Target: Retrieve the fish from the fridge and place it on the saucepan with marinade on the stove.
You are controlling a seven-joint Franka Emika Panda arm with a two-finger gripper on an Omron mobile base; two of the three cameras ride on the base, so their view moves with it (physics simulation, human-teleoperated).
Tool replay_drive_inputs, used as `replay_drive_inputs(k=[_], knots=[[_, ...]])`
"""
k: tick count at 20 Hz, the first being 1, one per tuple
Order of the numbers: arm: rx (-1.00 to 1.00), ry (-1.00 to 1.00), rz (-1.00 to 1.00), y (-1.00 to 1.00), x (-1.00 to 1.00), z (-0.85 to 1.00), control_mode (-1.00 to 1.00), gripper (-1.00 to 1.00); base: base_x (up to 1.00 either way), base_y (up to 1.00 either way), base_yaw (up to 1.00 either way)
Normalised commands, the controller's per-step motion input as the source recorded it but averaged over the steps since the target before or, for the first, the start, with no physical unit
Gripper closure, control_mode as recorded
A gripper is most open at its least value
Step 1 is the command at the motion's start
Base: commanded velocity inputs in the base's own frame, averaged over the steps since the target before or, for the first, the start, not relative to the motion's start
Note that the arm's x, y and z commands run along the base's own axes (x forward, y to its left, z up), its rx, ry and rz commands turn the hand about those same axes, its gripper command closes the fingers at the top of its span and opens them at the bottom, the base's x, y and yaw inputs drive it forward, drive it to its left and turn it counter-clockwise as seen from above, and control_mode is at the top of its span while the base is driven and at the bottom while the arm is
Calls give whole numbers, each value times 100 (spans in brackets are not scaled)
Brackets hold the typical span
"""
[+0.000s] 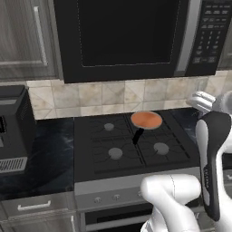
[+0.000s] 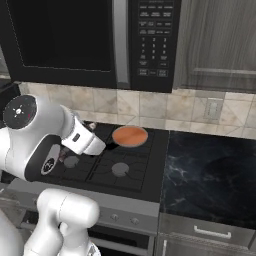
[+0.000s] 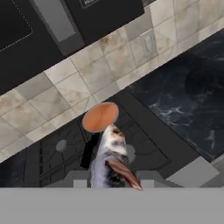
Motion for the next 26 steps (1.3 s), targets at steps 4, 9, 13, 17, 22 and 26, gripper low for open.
replay_drive_inputs(k=[4, 9, 13, 17, 22, 26], knots=[[-5, 19, 0, 0, 41, -8, -100, 100, 0, 0, 0], [0, -1, 0, 0, 0, -1, -100, 100, 0, 0, 0], [0, -4, 0, 0, 0, -35, -100, 100, 0, 0, 0], [0, -4, 0, 0, 5, -54, -100, 100, 0, 0, 0], [0, -7, 0, 0, 14, -39, -100, 100, 0, 0, 0], [0, -5, 0, 0, 24, -16, -100, 100, 0, 0, 0]])
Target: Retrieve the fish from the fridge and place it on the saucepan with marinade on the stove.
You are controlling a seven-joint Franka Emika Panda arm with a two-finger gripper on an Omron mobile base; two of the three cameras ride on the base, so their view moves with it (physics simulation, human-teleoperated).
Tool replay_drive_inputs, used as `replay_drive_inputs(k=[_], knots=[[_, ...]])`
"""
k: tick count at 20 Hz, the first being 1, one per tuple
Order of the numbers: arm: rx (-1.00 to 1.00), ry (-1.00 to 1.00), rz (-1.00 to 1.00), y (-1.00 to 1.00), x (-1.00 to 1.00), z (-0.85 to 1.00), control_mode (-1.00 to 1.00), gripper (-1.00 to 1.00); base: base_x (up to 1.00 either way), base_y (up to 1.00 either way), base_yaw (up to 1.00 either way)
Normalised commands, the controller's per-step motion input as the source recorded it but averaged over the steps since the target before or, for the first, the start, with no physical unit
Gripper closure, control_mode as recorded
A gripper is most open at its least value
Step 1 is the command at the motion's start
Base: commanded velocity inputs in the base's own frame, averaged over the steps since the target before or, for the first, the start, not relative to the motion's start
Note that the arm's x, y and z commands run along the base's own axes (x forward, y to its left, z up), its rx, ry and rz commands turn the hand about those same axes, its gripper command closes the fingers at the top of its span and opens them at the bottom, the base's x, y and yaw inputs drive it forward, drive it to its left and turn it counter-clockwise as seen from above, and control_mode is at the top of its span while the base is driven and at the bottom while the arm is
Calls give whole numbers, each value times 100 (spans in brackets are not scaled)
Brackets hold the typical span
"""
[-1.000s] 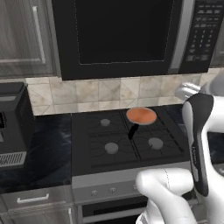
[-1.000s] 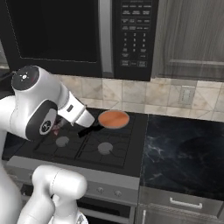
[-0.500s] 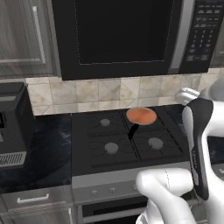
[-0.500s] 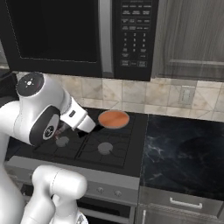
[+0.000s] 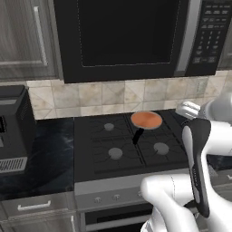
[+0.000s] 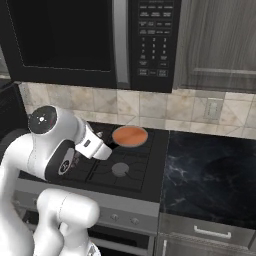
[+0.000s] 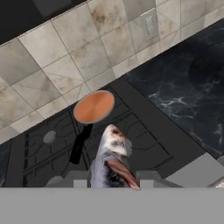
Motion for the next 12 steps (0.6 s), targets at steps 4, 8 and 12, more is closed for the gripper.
replay_drive_inputs(k=[4, 8, 12], knots=[[0, 0, 0, 0, 36, 0, -100, 100, 0, 0, 0], [0, 0, 0, 0, 43, 0, -100, 100, 0, 0, 0], [0, 0, 0, 0, 51, 0, -100, 100, 0, 0, 0]])
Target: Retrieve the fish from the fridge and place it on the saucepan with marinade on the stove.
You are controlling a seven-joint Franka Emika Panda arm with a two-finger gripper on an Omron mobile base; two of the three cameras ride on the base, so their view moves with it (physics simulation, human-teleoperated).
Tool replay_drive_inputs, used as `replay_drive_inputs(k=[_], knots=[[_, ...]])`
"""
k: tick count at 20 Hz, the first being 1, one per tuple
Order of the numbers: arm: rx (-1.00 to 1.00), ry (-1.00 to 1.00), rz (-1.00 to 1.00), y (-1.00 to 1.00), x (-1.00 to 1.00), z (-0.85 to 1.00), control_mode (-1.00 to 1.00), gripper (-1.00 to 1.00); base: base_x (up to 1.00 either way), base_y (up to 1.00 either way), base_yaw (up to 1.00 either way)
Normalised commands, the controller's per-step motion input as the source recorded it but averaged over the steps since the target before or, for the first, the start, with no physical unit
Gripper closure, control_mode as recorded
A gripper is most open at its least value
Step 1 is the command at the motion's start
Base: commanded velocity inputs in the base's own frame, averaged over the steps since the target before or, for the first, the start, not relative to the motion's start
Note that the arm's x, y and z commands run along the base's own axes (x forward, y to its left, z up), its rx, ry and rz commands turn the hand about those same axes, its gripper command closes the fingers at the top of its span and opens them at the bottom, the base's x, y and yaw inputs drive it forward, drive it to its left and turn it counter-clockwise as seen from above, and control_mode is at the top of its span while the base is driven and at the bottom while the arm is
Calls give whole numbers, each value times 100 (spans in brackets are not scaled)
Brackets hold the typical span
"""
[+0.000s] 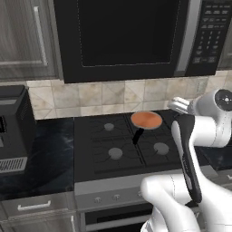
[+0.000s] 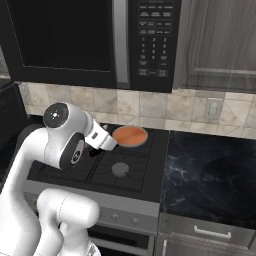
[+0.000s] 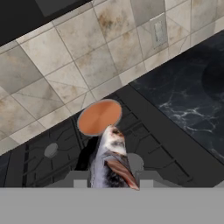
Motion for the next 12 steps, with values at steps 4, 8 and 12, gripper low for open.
replay_drive_inputs(k=[4, 8, 12], knots=[[0, 0, 0, 0, 53, 0, -100, 100, 0, 0, 0], [0, 0, 0, 0, 49, -7, -100, 100, 0, 0, 0], [0, 0, 0, 0, 40, -21, -100, 100, 0, 0, 0]])
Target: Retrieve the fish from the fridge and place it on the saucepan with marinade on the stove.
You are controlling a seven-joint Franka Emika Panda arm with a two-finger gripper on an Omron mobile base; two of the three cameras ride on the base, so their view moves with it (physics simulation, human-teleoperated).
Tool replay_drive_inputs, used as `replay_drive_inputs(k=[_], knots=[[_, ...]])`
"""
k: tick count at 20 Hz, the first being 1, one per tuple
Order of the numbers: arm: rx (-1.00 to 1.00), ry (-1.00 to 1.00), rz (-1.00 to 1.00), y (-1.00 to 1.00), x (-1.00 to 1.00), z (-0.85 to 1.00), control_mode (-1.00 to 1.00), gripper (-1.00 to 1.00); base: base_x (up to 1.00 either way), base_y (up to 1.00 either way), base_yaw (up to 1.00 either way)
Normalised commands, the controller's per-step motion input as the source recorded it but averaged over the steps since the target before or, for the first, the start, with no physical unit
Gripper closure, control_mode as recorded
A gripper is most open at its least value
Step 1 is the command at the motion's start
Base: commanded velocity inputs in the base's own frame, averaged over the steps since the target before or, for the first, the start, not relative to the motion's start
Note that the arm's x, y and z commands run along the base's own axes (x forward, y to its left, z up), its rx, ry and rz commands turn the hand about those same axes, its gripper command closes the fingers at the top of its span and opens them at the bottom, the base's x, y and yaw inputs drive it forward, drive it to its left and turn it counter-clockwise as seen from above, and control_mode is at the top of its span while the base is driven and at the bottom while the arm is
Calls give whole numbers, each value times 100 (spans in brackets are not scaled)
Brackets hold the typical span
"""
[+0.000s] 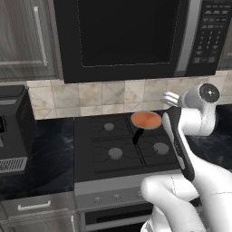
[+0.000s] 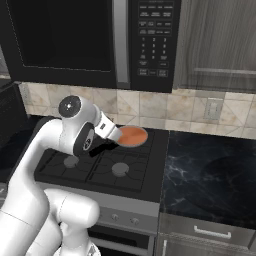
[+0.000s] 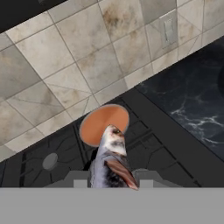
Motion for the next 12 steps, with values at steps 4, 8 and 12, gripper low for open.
replay_drive_inputs(k=[4, 8, 12], knots=[[0, 0, 0, 0, 32, -24, -100, 100, 0, 0, 0], [0, 0, 0, 0, 37, -8, -100, 100, 0, 0, 0], [0, 0, 0, 0, 41, 0, -100, 100, 0, 0, 0]])
